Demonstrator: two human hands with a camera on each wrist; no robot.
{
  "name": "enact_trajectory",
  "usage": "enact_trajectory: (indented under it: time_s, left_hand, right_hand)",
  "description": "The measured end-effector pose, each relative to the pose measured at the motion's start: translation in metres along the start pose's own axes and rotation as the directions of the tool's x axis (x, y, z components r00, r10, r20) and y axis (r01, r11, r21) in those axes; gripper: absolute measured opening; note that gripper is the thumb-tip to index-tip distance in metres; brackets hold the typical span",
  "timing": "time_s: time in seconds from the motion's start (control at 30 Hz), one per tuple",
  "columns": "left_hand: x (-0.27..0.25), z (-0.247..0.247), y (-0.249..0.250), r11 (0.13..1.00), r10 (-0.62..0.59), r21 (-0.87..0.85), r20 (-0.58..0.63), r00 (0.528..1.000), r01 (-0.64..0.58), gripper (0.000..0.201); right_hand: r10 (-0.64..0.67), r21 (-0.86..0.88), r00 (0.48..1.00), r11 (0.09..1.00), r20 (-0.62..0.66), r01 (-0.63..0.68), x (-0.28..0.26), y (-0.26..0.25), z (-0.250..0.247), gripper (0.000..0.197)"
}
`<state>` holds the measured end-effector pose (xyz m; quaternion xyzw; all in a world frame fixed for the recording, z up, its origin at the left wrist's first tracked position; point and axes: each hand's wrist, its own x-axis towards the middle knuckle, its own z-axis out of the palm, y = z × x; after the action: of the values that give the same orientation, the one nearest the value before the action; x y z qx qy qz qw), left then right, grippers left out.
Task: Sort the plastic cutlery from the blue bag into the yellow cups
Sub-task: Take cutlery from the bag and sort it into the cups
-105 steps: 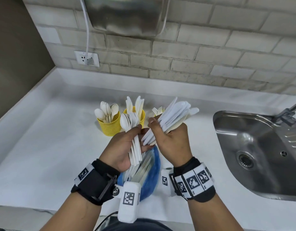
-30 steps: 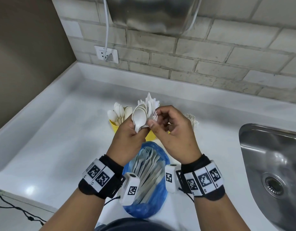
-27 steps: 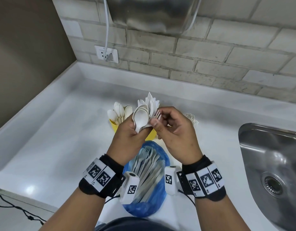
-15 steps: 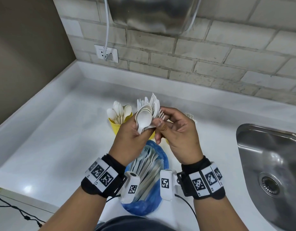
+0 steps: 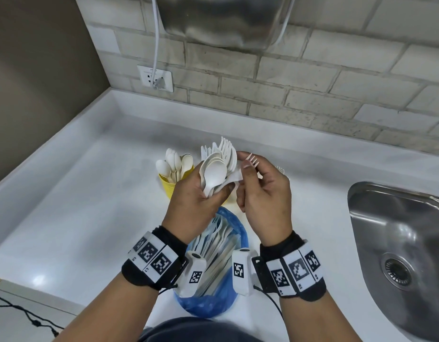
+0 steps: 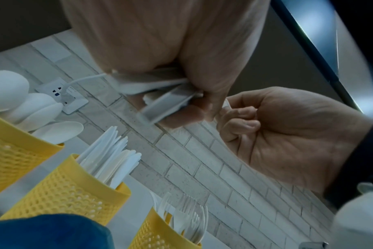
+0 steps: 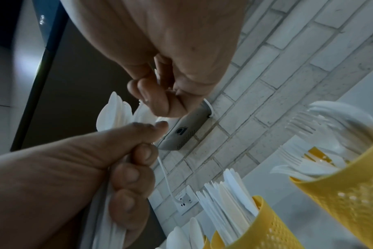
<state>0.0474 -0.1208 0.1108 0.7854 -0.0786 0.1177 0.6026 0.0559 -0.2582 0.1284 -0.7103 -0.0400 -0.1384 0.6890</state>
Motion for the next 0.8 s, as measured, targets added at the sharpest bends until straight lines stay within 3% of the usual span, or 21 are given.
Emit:
enact_trajectory:
  time_s: [0.13, 0.23, 0.37, 0.47, 0.6, 0.8]
  left_hand:
    - [0.001, -0.002, 0.001, 0.997, 0.033, 0.077, -0.004, 0.999, -0.033, 0.027]
    - [0.0, -0.001, -0.003, 0.973, 0.071, 0.217, 0.037, 0.997, -0.077, 0.03]
    - [-0.002, 0.0, -0.006, 0.964, 0.074, 0.251, 0.063, 0.995, -0.087, 0.032]
    - [-0.001, -0.002, -0.001, 0.972, 0.078, 0.219, 0.053, 0.995, -0.088, 0.033]
    - [-0.003, -0.001, 0.0, 0.983, 0.071, 0.168, 0.063, 0.996, -0.08, 0.031]
    - [-0.002, 0.0, 0.0, 0.989, 0.07, 0.122, 0.076, 0.995, -0.079, 0.037]
  right_hand:
    - [-0.085, -0.199, 0.996, 0.977, -0.017, 0.08, 0.004, 0.001, -0.005, 0.028]
    - [-0.114, -0.345, 0.991, 0.93, 0.062, 0.129, 0.005, -0.005, -0.007, 0.025]
    - [0.016, -0.159, 0.989, 0.987, 0.146, 0.007, 0.003, -0.008, -0.006, 0.034]
    - [0.008, -0.064, 0.973, 0.998, 0.229, 0.007, 0.001, -0.01, -0.009, 0.026]
    - [0.055, 0.099, 0.972, 0.992, 0.227, -0.079, 0.003, -0.012, -0.012, 0.021]
    - [0.005, 0.092, 0.953, 0.995, 0.304, -0.035, 0.001, -0.009, -0.017, 0.019]
